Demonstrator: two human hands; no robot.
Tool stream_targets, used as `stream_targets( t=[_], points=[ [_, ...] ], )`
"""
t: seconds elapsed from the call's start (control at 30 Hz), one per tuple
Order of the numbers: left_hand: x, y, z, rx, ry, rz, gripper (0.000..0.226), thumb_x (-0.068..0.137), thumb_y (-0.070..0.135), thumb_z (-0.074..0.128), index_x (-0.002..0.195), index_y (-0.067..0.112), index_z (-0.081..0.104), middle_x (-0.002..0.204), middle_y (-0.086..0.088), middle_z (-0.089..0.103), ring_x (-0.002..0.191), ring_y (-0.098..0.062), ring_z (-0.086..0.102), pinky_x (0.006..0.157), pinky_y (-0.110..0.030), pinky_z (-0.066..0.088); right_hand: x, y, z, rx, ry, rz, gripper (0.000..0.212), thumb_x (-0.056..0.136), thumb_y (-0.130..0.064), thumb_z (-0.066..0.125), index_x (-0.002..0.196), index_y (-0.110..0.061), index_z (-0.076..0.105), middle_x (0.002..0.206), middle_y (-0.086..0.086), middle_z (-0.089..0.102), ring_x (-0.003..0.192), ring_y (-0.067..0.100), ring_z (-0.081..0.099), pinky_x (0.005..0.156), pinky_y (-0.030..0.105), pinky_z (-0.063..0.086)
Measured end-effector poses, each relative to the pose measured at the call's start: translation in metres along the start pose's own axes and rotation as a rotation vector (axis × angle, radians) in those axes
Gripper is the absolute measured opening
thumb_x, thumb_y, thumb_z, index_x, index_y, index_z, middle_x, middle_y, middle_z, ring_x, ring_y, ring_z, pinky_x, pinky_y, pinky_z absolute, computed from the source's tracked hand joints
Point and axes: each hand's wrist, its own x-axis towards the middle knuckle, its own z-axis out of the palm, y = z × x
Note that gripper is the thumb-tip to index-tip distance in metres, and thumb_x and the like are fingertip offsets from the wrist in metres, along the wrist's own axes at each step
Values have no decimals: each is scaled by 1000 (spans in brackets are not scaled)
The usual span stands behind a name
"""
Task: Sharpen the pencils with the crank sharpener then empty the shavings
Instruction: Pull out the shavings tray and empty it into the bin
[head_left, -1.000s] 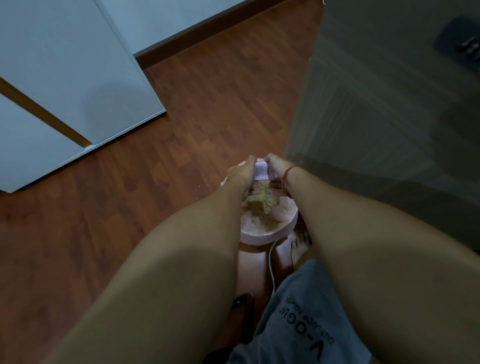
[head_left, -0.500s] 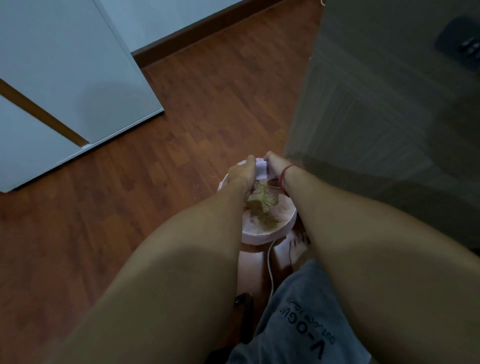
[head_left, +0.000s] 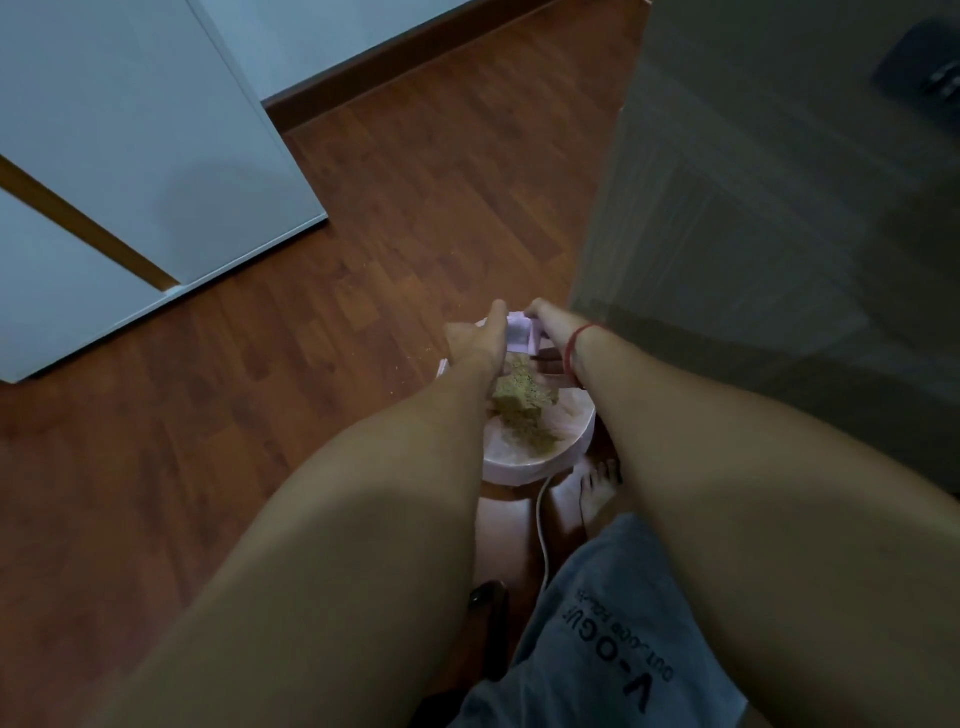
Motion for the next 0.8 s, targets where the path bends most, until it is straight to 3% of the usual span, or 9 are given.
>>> stream_targets(
  t=[0.1, 0.27, 0.33, 0.4, 0.47, 0.57, 0.63, 0.7, 0.8],
  points=[
    [1, -4, -1, 32, 4, 12, 55, 79, 46, 55, 114, 3, 56, 104, -15, 66, 86, -31, 68, 54, -33, 58, 1, 1, 0, 4, -5, 3, 26, 89, -38, 48, 75, -16, 50, 74, 5, 51, 75, 18, 50, 65, 28, 46],
    [1, -4, -4, 74, 5, 57, 51, 82, 42, 53, 113, 2, 53, 104, -14, 65, 71, -24, 62, 51, -28, 52, 4, 4, -3, 19, -43, -5, 27, 84, -40, 56, 98, -16, 57, 88, 6, 60, 77, 17, 56, 85, 31, 54],
    [2, -5, -5, 114, -15, 92, 42, 85, 40, 49, 109, 5, 53, 105, -14, 65, 76, -24, 61, 65, -32, 55, 5, 5, -4, 29, -68, -8, 26, 82, -34, 58, 101, -16, 60, 89, 4, 60, 80, 17, 58, 83, 31, 55],
    [2, -7, -6, 110, -29, 124, 30, 87, 36, 44, 96, 10, 55, 100, -12, 65, 87, -27, 61, 83, -42, 54, 3, 5, -4, -7, -94, -62, 6, 84, -23, 58, 87, -20, 63, 86, 0, 58, 85, 16, 56, 84, 31, 55],
    [-1, -9, -8, 38, -22, 149, 25, 87, 30, 40, 81, 11, 56, 86, -9, 61, 80, -25, 55, 78, -42, 51, 2, 5, -5, -31, -72, -132, 18, 86, -6, 57, 74, -19, 62, 79, -2, 55, 82, 13, 54, 93, 33, 54],
    [-6, -7, -12, -46, 16, 144, 36, 82, 31, 36, 72, 10, 64, 83, -15, 69, 73, -25, 58, 67, -38, 49, 4, 6, -8, -79, -3, -234, 39, 81, 13, 58, 112, -9, 62, 101, 5, 59, 99, 20, 57, 98, 40, 52],
    [-14, 2, -16, -97, 45, 157, 38, 78, 32, 35, 67, 12, 66, 86, -17, 73, 75, -28, 64, 69, -38, 52, -2, 5, -6, -99, 29, -276, 59, 78, 17, 61, 130, -8, 52, 126, 11, 56, 113, 27, 58, 96, 41, 54],
    [-27, 16, -22, -92, 90, 200, 43, 73, 35, 34, 65, 12, 69, 82, -15, 73, 76, -30, 66, 74, -39, 55, -14, 1, -3, -106, 60, -341, 61, 77, 19, 62, 131, -5, 50, 132, 15, 54, 113, 29, 59, 90, 38, 56],
    [-55, 45, -34, -72, 136, 282, 46, 81, 35, 36, 78, 10, 75, 85, -12, 73, 84, -31, 65, 78, -32, 53, -45, -15, 0, -90, 100, -466, 57, 77, 17, 63, 130, -1, 50, 132, 17, 56, 89, 21, 56, 53, 16, 48]
  ],
)
